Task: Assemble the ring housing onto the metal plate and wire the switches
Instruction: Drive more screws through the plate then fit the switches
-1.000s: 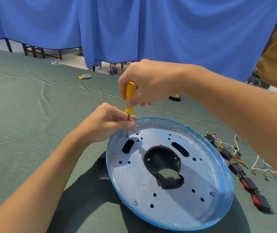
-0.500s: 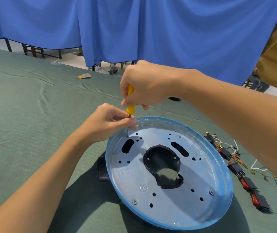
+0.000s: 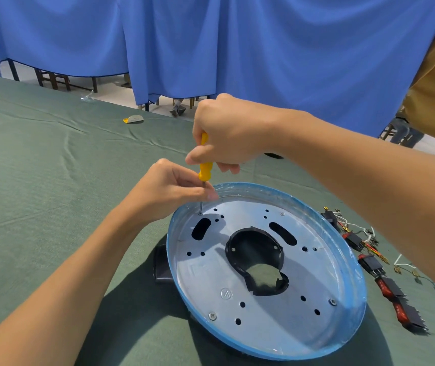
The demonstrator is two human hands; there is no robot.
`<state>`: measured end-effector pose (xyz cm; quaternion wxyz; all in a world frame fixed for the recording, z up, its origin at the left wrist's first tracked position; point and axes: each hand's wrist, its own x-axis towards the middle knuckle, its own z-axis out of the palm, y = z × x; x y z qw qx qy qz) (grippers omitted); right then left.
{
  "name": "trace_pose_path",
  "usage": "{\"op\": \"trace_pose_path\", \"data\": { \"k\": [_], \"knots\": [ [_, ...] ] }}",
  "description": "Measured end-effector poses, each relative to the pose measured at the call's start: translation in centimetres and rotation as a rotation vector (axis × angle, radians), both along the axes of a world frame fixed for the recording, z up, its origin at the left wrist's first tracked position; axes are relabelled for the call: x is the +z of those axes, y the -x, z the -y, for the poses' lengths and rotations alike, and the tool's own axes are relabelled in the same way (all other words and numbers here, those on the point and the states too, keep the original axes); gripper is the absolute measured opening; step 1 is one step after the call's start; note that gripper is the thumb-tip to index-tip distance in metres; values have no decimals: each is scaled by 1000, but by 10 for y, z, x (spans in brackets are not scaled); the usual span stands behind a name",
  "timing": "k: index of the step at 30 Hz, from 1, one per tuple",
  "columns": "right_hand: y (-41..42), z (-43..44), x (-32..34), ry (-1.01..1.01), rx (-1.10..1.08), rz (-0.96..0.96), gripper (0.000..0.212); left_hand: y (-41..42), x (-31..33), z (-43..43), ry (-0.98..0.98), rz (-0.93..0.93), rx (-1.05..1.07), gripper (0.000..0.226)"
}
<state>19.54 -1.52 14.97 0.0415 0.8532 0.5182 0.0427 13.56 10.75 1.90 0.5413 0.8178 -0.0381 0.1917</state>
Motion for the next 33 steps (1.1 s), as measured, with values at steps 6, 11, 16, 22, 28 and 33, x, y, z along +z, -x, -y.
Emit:
{"op": "trace_pose_path", "data": {
  "k": [6, 11, 16, 22, 28, 33],
  "knots": [
    [-3, 4, 3, -6, 7, -69, 33, -3, -3, -2, -146, 24, -37, 13],
    [-1, 4, 0, -3, 56, -108, 9, 0, -1, -2, -200, -26, -32, 11],
    [4, -2, -3, 14, 35, -78, 16, 1, 1, 2, -132, 14, 86, 5],
    [3, -10, -12, -73, -135, -58, 25, -2, -2, 5, -181, 6, 88, 10],
    [3, 1, -9, 23, -162, -134, 33, -2, 0, 2, -187, -20, 2, 9],
    [4, 2, 13, 178, 30, -54, 12, -3, -1, -2, -182, -43, 15, 12]
  ]
}}
